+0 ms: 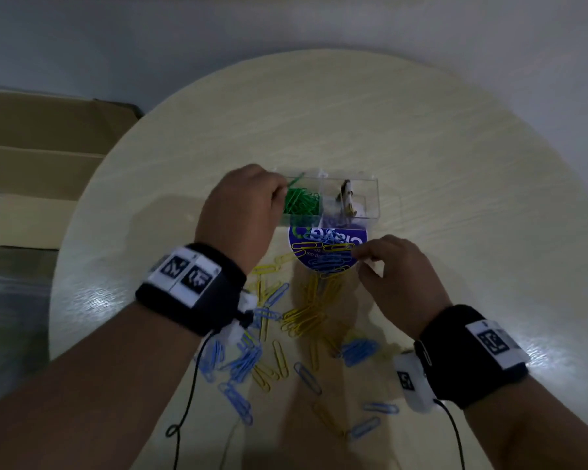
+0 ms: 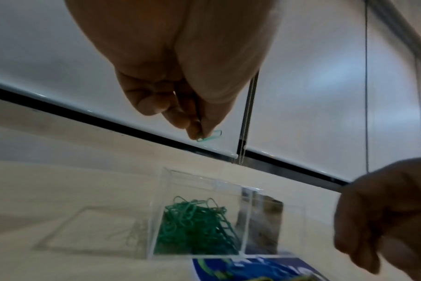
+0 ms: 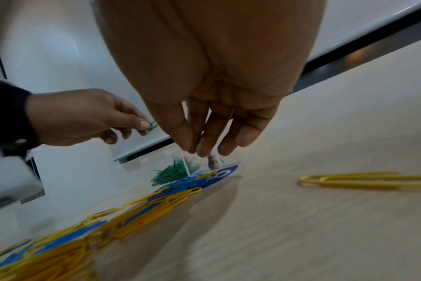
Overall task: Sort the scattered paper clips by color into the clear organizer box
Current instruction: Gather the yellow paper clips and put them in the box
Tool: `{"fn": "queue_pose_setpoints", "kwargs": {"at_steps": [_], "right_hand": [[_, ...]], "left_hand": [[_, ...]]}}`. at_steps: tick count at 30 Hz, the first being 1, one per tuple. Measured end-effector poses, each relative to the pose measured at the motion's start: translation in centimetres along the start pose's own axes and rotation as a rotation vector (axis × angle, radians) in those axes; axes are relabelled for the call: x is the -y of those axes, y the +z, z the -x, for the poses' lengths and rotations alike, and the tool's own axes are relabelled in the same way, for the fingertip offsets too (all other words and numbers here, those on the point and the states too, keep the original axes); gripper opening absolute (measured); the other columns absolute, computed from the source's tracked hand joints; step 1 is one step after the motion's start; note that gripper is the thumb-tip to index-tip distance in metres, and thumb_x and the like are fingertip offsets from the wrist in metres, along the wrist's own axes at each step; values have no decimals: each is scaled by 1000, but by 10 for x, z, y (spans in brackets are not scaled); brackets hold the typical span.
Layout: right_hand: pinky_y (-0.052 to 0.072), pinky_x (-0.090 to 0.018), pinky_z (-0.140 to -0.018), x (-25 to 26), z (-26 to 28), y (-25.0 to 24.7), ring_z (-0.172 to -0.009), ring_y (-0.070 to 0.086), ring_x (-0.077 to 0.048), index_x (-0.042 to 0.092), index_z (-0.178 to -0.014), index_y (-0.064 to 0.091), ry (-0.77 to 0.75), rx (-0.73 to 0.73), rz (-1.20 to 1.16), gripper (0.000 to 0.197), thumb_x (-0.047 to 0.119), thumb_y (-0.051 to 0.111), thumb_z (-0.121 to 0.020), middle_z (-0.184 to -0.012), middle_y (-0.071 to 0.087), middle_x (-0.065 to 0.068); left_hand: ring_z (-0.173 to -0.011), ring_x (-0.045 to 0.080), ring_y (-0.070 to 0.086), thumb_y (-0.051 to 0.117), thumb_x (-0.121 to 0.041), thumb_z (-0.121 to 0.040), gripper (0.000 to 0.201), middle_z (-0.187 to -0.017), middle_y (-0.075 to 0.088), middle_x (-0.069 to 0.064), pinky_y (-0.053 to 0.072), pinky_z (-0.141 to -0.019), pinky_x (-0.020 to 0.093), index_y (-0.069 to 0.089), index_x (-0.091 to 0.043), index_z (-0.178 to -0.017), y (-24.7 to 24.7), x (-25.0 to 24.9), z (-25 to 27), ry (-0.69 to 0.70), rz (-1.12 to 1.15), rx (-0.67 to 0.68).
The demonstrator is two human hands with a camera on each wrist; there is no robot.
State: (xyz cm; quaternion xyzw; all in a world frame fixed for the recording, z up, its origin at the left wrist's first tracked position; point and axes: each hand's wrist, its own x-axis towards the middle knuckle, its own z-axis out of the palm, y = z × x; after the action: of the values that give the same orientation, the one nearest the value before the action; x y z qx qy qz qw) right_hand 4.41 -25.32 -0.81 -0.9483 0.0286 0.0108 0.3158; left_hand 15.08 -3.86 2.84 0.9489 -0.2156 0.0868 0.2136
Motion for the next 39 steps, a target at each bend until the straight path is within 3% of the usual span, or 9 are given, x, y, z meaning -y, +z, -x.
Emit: {"fn": "queue_pose_setpoints", "kwargs": {"at_steps": [6, 9, 13, 19, 22, 24, 26, 32, 39], "right_hand": [[44, -34, -82, 21, 7, 6, -92, 58, -30, 17, -107, 70, -116, 73, 97, 28, 17, 58, -81, -101, 68, -6], [47, -41, -94, 30, 34, 21, -111, 56, -32, 19, -117, 63, -250, 250, 175, 43, 35, 54, -78, -121, 62, -8], [22, -53, -114, 28, 77, 37, -146, 8, -37, 42, -143, 30, -218, 554, 391, 82, 75, 46, -70, -158, 20, -7], [2, -49, -117, 32, 117, 33, -146, -17, -26, 55, -138, 27, -303, 596, 298, 71, 80, 42, -73, -161, -3, 7], [15, -44, -116, 23, 107, 25, -147, 11, -28, 43, -130, 50, -282, 395, 166, 50, 54, 51, -81, -156, 27, 7], [36, -39, -107, 12, 85, 21, -128, 47, -29, 30, -116, 65, -228, 150, 101, 37, 30, 55, -80, -132, 60, 5], [42, -32, -94, 4, 61, 19, -104, 60, -27, 22, -108, 70, -147, -11, 98, 34, 15, 57, -77, -110, 71, 1], [50, -39, -77, 2, 28, 26, -85, 57, -37, 20, -109, 69, -122, 71, 292, 35, 12, 59, -77, -103, 70, -7], [50, -41, -72, 6, 26, 26, -83, 55, -35, 19, -86, 68, 48, 174, 352, 12, 26, 61, -78, -87, 58, -8]], "left_hand": [[-93, 34, 55, 53, -21, -93, 26, -99, 62, 12, 43, -84, 41, 65, -14, -115, -4, 7, 17, 0, -17, 78], [-99, 32, 55, 50, -27, -89, 32, -111, 61, 8, 48, -83, 45, 63, -21, -118, 0, 7, 84, 56, 20, 317], [-141, 29, 28, 56, -49, -84, 65, -156, 28, 4, 37, -108, 45, 36, -33, -143, 14, 12, 157, 72, -115, 583], [-149, 28, 7, 53, -63, -83, 70, -162, 7, 1, 24, -115, 46, 27, -44, -145, 2, 17, 194, 79, -75, 591], [-145, 27, 23, 47, -59, -88, 52, -158, 26, 0, 27, -115, 46, 42, -41, -137, -5, 25, 191, 33, 6, 472], [-132, 27, 40, 52, -42, -90, 38, -147, 44, -1, 39, -107, 45, 56, -36, -128, -4, 30, 175, -13, 61, 337], [-115, 28, 51, 55, -25, -87, 34, -132, 56, -1, 46, -95, 43, 64, -30, -119, -1, 29, 149, -22, 17, 238], [-94, 35, 52, 62, -18, -84, 23, -101, 61, 7, 49, -80, 45, 67, -18, -106, 20, 25, 100, -111, -95, 300], [-92, 31, 54, 59, -17, -87, 8, -94, 57, 7, 44, -77, 38, 65, -15, -93, 20, 27, 101, -217, -5, 414]]}}
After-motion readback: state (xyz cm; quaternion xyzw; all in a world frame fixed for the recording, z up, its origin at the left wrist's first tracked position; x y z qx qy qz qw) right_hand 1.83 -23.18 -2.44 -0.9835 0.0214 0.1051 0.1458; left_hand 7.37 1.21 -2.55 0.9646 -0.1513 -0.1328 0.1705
